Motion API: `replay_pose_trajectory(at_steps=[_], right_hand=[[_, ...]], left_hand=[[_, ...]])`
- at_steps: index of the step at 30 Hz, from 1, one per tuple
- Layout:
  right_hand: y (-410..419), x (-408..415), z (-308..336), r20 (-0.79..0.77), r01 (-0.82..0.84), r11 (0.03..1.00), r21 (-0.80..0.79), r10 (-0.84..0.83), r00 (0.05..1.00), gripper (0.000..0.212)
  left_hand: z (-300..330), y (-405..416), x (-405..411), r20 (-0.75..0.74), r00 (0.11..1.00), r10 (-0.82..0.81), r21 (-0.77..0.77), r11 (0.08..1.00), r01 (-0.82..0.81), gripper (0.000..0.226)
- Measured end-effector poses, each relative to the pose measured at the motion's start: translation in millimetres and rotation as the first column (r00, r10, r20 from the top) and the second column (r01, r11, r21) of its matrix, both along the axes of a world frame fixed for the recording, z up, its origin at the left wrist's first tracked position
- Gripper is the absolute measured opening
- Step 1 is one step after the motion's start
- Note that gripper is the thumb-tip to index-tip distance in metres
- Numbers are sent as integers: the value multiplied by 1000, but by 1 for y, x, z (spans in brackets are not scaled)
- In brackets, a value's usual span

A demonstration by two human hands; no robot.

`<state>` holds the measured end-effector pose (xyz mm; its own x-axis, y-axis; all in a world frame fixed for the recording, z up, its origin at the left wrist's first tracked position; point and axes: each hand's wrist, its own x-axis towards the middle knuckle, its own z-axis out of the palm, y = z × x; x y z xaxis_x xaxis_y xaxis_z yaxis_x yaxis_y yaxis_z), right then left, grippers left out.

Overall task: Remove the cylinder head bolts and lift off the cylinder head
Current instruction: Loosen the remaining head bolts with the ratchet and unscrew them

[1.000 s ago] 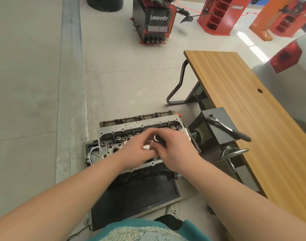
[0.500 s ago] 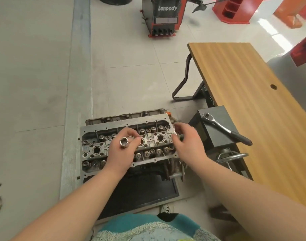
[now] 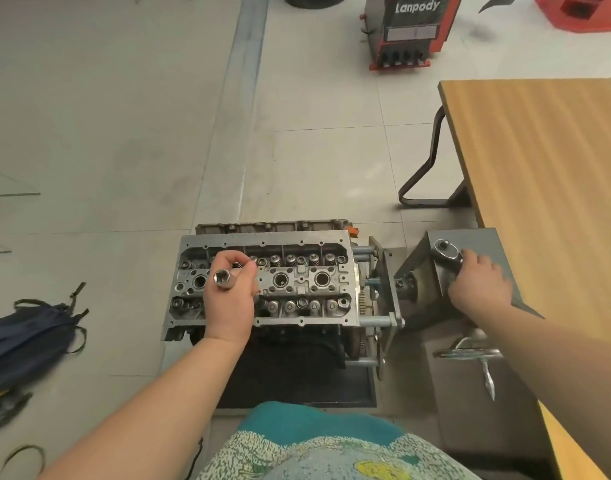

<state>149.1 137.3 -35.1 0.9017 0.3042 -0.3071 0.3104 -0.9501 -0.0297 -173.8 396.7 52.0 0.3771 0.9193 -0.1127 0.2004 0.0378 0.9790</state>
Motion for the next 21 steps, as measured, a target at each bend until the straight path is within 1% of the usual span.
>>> replay_pose_trajectory(at_steps=[2, 5, 10, 13, 15, 16, 18, 19, 21], right_hand=[[-3, 5, 0, 19, -79, 997, -12, 80, 997, 58], [-5, 17, 0, -8, -166, 986, -6, 166, 986, 56], [5, 17, 8, -83, -153, 981, 115, 163, 983, 65], [24, 0, 21, -191, -44, 954, 295, 104, 976, 59], [40, -12, 36, -334, 98, 896, 434, 59, 941, 50], [47, -20, 45, -428, 187, 848, 496, 52, 902, 46], [64, -41, 67, -589, 313, 759, 571, 113, 800, 40], [73, -53, 78, -623, 330, 732, 597, 164, 765, 37], [92, -81, 101, -620, 312, 700, 642, 236, 748, 39]], left_hand=[[-2, -1, 1, 7, 1000, 19, -4, 1000, -19, 9], [-4, 0, 3, 0, 999, 38, -1, 999, -38, 11], [-7, 2, 6, -31, 999, 14, 30, 999, -13, 2], [-7, 6, 7, -33, 999, -12, 22, 1000, 12, 2], [-6, 10, 5, -35, 998, -60, 4, 998, 60, 2], [-6, 11, 4, -31, 996, -83, -12, 997, 83, 4], [-3, 15, 1, -4, 993, -117, -46, 992, 117, 6], [-1, 16, -1, 6, 991, -136, -56, 989, 136, 6], [2, 17, -3, 6, 984, -180, -62, 982, 180, 4]])
